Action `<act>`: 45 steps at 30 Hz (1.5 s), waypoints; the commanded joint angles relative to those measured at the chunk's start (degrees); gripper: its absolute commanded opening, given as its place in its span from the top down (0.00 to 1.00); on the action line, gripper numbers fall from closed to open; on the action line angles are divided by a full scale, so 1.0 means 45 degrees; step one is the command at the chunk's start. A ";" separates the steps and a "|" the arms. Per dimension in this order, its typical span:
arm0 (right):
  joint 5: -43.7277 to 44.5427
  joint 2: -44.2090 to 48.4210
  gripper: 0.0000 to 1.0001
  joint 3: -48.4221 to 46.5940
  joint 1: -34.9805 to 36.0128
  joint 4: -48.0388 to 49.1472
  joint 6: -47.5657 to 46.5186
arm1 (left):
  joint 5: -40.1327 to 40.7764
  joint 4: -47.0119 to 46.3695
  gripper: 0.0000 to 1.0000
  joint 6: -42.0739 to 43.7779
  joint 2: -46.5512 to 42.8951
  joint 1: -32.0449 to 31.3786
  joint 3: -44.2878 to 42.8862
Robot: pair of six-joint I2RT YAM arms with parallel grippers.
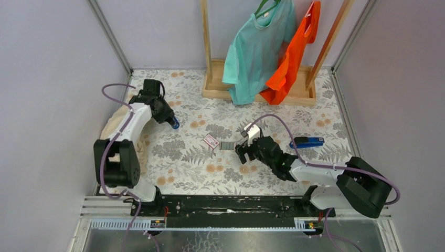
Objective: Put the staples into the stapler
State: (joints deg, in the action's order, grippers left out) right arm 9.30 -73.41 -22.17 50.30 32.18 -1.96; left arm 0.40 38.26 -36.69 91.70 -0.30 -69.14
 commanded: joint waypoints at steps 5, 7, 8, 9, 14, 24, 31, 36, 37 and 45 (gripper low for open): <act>-0.0831 0.0833 0.12 -0.1778 -0.0028 -0.0985 0.2330 | -0.3008 -0.2950 1.00 -0.0304 -0.3259 -0.1190 0.2558; -0.0997 0.0769 0.13 -0.2068 -0.0037 -0.1136 0.3160 | -0.3654 -0.3987 1.00 -0.0513 -0.3893 -0.1556 0.3215; -0.1056 0.0708 0.13 -0.2226 -0.0037 -0.1210 0.3563 | -0.3880 -0.4403 1.00 -0.0655 -0.4172 -0.1746 0.3502; -0.1047 0.0656 0.13 -0.2375 -0.0033 -0.1273 0.3987 | -0.4077 -0.4760 1.00 -0.0780 -0.4444 -0.1899 0.3746; -0.1204 0.0293 0.15 -0.3033 -0.0034 -0.1405 0.5850 | -0.4613 -0.6688 1.00 -0.1580 -0.5569 -0.2837 0.4853; -0.1959 -0.0179 0.24 -0.3616 -0.0043 -0.0419 0.8063 | -0.3529 -0.9005 1.00 -0.2538 -0.6756 -0.4872 0.6308; -0.2074 -0.0625 0.32 -0.3863 -0.0037 -0.0271 0.8211 | -0.3096 -0.9664 1.00 -0.2990 -0.6905 -0.5752 0.6537; -0.1874 -0.0971 0.38 -0.3829 -0.0038 -0.0018 0.8266 | -0.2744 -0.9746 1.00 -0.3039 -0.6937 -0.6338 0.6474; -0.1803 -0.1026 0.39 -0.3828 -0.0040 0.0004 0.8264 | -0.2675 -0.9744 1.00 -0.3039 -0.6952 -0.6416 0.6451; -0.0865 -0.1244 0.51 -0.3256 -0.0044 0.0744 0.8405 | -0.2511 -1.0098 1.00 -0.3251 -0.6839 -0.6990 0.6586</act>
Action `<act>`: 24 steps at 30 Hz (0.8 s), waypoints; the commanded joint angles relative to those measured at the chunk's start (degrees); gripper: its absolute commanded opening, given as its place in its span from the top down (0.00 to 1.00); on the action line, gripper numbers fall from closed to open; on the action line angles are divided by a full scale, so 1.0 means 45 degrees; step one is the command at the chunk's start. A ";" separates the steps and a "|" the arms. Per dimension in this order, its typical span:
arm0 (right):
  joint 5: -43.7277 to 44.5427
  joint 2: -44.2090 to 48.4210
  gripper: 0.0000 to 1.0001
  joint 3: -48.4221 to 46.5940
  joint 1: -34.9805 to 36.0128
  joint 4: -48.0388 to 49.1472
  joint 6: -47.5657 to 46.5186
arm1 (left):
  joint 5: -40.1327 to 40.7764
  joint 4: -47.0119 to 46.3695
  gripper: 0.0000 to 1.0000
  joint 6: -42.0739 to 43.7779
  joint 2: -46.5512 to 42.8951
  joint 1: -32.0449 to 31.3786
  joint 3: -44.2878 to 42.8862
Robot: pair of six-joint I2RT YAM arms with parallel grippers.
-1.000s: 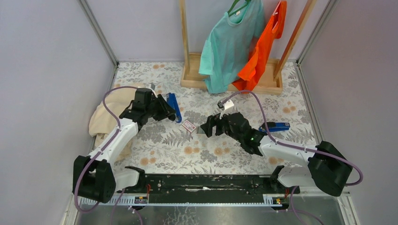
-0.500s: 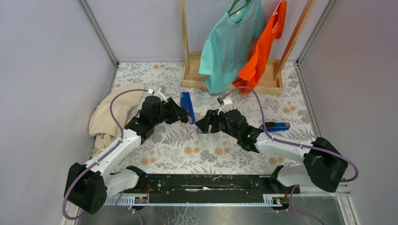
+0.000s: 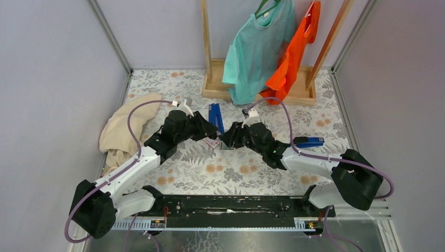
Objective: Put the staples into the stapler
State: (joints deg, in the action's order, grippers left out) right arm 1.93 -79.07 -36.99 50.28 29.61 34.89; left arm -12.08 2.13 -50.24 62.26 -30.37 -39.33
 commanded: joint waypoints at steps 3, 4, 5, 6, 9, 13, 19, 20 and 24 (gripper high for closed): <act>0.0849 -0.0078 0.52 0.0167 -0.0031 0.1662 0.0196 | 0.0287 -0.2509 1.00 -0.0471 -0.0305 -0.0568 0.0166; 0.0858 -0.0126 0.52 0.0205 -0.0032 0.1766 0.0183 | 0.0309 -0.2579 1.00 -0.0535 -0.0304 -0.0643 0.0195; 0.0859 -0.0169 0.52 0.0217 -0.0023 0.1879 0.0171 | 0.0360 -0.2636 1.00 -0.0567 -0.0291 -0.0735 0.0214; 0.0849 -0.0223 0.52 0.0228 -0.0024 0.1975 0.0143 | 0.0435 -0.2677 1.00 -0.0588 -0.0299 -0.0822 0.0214; 0.0807 -0.0435 0.55 0.0220 -0.0024 0.2085 0.0091 | 0.0572 -0.2801 1.00 -0.0659 -0.0350 -0.1015 0.0255; 0.0887 -0.0527 0.70 0.0349 -0.0027 0.2099 -0.0130 | 0.0515 -0.2565 1.00 -0.0654 -0.0381 -0.1037 0.0098; 0.1030 0.0029 1.00 0.0859 -0.0446 0.1672 -0.0889 | 0.0782 -0.1443 1.00 -0.0359 -0.0749 -0.1020 -0.0314; 0.0949 0.0178 1.00 0.0958 -0.0582 0.1606 -0.1015 | 0.0842 -0.1256 1.00 -0.0315 -0.0825 -0.1019 -0.0365; 0.0345 0.0734 1.00 0.1205 -0.1168 0.1186 -0.1689 | 0.0981 -0.0382 1.00 -0.0026 -0.1180 -0.0889 -0.0588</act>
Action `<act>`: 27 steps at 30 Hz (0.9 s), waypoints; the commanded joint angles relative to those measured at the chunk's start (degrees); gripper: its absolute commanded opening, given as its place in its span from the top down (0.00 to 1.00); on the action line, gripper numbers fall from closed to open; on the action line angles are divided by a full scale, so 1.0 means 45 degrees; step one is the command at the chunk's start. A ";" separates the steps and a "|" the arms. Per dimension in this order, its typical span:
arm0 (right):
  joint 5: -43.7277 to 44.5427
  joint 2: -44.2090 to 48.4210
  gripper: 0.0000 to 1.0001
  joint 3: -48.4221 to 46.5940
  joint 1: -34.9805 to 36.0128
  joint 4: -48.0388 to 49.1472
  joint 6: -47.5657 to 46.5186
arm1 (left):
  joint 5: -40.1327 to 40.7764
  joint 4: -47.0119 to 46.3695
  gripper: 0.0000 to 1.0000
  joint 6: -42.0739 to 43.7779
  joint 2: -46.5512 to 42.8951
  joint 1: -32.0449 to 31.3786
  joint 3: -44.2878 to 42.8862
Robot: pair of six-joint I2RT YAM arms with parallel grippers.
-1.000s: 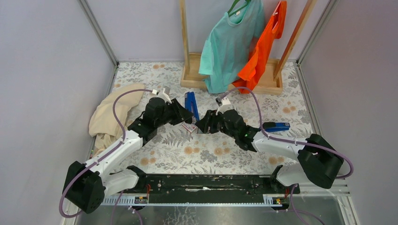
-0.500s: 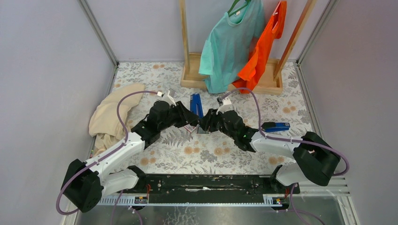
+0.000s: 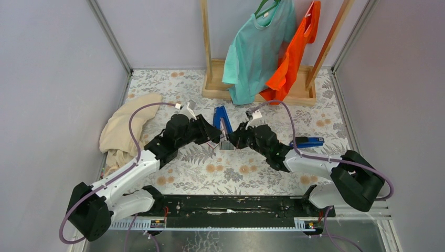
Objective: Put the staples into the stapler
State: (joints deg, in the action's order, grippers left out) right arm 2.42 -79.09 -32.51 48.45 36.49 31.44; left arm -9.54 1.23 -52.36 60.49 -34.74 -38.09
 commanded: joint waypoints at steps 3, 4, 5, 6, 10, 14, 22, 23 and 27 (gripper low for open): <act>-0.0615 0.1129 1.00 0.0194 -0.1147 -0.0973 -0.1542 | 0.0525 0.0691 1.00 0.0914 -0.0972 0.0582 -0.1195; -0.0974 0.1233 1.00 0.0179 -0.1260 -0.1184 -0.1790 | 0.0500 0.0940 1.00 0.1098 -0.1026 0.0854 -0.1289; -0.1290 0.1338 1.00 0.0133 -0.1355 -0.1401 -0.2026 | 0.0443 0.1186 1.00 0.1280 -0.1072 0.1142 -0.1396; -0.1642 0.1434 1.00 0.0062 -0.1450 -0.1670 -0.2253 | 0.0368 0.1429 1.00 0.1476 -0.1090 0.1461 -0.1543; -0.2684 0.1801 1.00 -0.0269 -0.1740 -0.2816 -0.3112 | 0.0057 0.2216 1.00 0.2360 -0.0850 0.2650 -0.2281; -0.3737 0.2239 1.00 -0.0531 -0.2038 -0.3756 -0.3609 | -0.0128 0.2532 1.00 0.2985 -0.0466 0.3797 -0.2831; -0.6005 0.3211 1.00 -0.1080 -0.2504 -0.5322 -0.4284 | -0.0736 0.1949 0.96 0.2902 0.0676 0.5978 -0.2994; -0.6330 0.3336 1.00 -0.1137 -0.2577 -0.5427 -0.4310 | -0.0798 0.1859 0.95 0.2746 0.0872 0.6167 -0.2986; -0.7507 0.3778 1.00 -0.1353 -0.2782 -0.5798 -0.4244 | -0.0748 0.1679 0.89 0.2085 0.1526 0.6601 -0.2870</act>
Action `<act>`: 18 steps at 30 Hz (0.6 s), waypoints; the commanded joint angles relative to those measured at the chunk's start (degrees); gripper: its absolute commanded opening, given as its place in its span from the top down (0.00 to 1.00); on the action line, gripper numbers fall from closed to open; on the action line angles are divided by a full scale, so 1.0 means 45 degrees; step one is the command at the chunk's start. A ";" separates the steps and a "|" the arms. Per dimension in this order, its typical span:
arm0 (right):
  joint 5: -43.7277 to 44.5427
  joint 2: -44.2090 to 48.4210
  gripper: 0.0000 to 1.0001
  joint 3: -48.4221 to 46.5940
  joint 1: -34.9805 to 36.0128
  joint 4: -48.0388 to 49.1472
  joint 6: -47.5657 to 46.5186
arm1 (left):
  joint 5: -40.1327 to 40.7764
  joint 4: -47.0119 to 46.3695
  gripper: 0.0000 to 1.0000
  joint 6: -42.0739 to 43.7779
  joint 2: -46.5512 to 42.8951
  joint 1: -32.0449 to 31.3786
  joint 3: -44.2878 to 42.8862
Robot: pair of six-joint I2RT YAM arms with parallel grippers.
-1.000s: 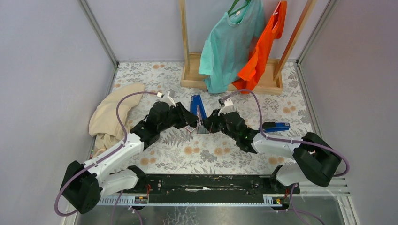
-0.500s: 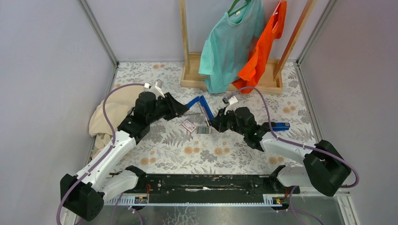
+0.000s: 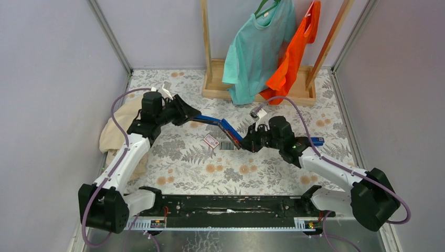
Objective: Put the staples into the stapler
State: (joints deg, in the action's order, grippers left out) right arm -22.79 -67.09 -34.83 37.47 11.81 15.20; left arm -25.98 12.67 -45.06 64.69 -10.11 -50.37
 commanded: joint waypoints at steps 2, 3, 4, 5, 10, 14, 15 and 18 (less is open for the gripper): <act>-0.2410 0.1241 1.00 -0.1025 -0.0432 -0.0523 -0.0540 | 0.3095 -0.0945 0.86 0.0110 0.0918 0.1221 -0.0006; -0.2670 0.1308 1.00 -0.1088 -0.0497 -0.0583 -0.0499 | 0.3197 -0.0977 0.86 -0.0099 0.1035 0.1261 0.0072; -0.2922 0.1373 1.00 -0.1147 -0.0552 -0.0639 -0.0421 | 0.3285 -0.1047 0.84 -0.0304 0.1170 0.1269 0.0179; -0.3195 0.1447 1.00 -0.1198 -0.0600 -0.0661 -0.0342 | 0.3362 -0.1159 0.83 -0.0526 0.1304 0.1270 0.0278; -0.4322 0.1793 1.00 -0.1441 -0.0899 -0.0533 0.0183 | 0.4183 -0.1237 0.79 -0.1387 0.1925 0.1288 0.0672; -0.4822 0.2033 1.00 -0.1551 -0.1123 -0.0339 0.0641 | 0.4583 -0.1464 0.71 -0.1971 0.2416 0.1289 0.0976; -0.4971 0.2042 1.00 -0.1571 -0.1154 -0.0225 0.0791 | 0.4530 -0.1584 0.70 -0.2095 0.2539 0.1287 0.1059; -0.5243 0.1979 1.00 -0.1597 -0.1205 0.0171 0.1238 | 0.4316 -0.1949 0.66 -0.2377 0.2922 0.1272 0.1156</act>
State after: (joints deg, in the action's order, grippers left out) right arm -35.27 -62.94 -36.69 32.14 4.34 21.96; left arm -24.93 6.96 -57.36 74.46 -8.40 -46.98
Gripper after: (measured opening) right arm 0.144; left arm 0.424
